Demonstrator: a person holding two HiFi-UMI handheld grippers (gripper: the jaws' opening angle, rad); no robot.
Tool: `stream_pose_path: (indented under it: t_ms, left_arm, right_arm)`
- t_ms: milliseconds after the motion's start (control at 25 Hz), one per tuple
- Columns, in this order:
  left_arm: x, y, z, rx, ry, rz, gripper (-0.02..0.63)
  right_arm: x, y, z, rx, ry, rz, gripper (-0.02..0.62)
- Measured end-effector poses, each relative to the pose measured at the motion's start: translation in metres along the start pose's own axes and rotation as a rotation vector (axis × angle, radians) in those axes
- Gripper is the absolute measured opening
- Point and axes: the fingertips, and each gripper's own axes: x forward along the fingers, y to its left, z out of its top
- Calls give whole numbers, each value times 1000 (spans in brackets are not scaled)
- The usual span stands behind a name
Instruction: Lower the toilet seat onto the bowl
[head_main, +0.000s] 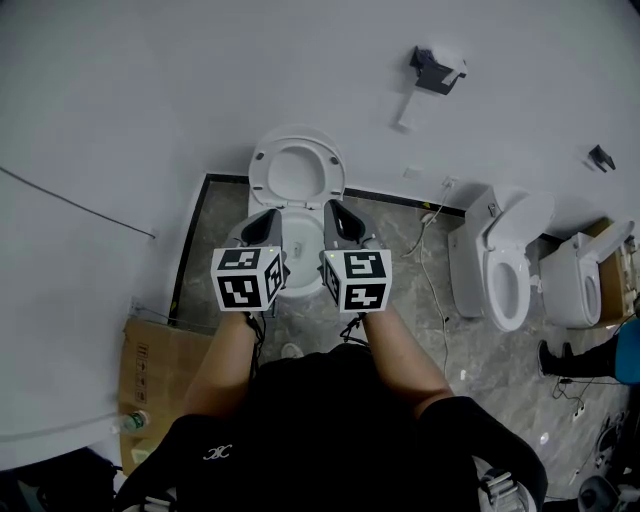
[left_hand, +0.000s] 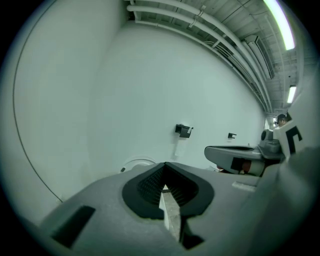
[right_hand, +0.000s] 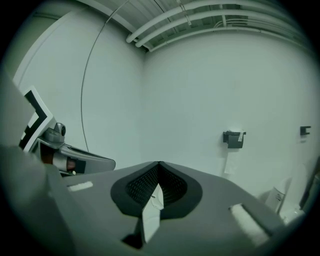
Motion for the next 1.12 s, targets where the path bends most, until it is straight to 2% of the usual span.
stream_pose_path:
  t_ms: [320,520,800,1120]
  left_arm:
    - [29,14,-3,-7,32,-3,9]
    - [54,22,5,-6,36,28,9]
    - [89,50,20,-46,30,122,9]
    - [125,75,34,-71,38,228,9]
  right_arm:
    - [31,-6,-8,-107,12,-12,9]
    - [61,-24,-9,-131,14,-1,9]
    - [119,-45,-12,-210,34,85,14]
    - [206,-82,-36,-345,113,185,37]
